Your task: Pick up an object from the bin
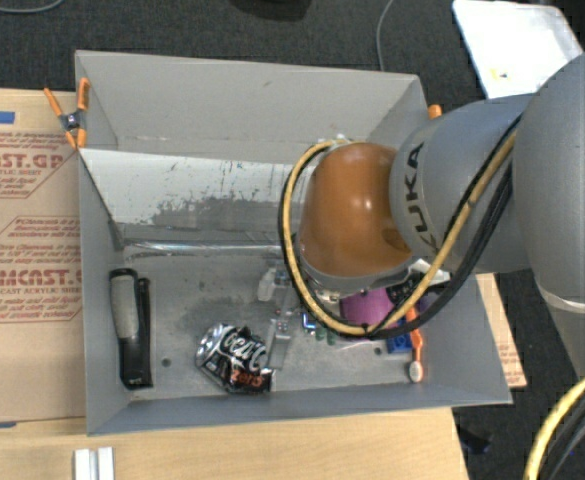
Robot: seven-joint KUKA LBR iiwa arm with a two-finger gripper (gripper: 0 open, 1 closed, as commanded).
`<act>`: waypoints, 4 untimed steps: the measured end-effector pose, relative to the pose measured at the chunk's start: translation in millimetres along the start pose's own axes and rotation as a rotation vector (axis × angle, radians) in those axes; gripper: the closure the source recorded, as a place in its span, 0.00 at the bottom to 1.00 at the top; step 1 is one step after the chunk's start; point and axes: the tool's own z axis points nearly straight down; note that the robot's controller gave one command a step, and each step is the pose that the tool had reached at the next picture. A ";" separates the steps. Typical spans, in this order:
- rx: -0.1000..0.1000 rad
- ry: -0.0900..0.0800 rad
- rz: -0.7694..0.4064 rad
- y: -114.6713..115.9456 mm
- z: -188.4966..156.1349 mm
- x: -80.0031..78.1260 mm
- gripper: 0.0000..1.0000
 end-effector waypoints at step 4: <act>-0.002 -0.012 -0.308 39.3 77.6 13.0 1.00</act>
Offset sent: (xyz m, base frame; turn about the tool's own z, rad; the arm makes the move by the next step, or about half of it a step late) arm -0.0017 0.0287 -0.0797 -0.1693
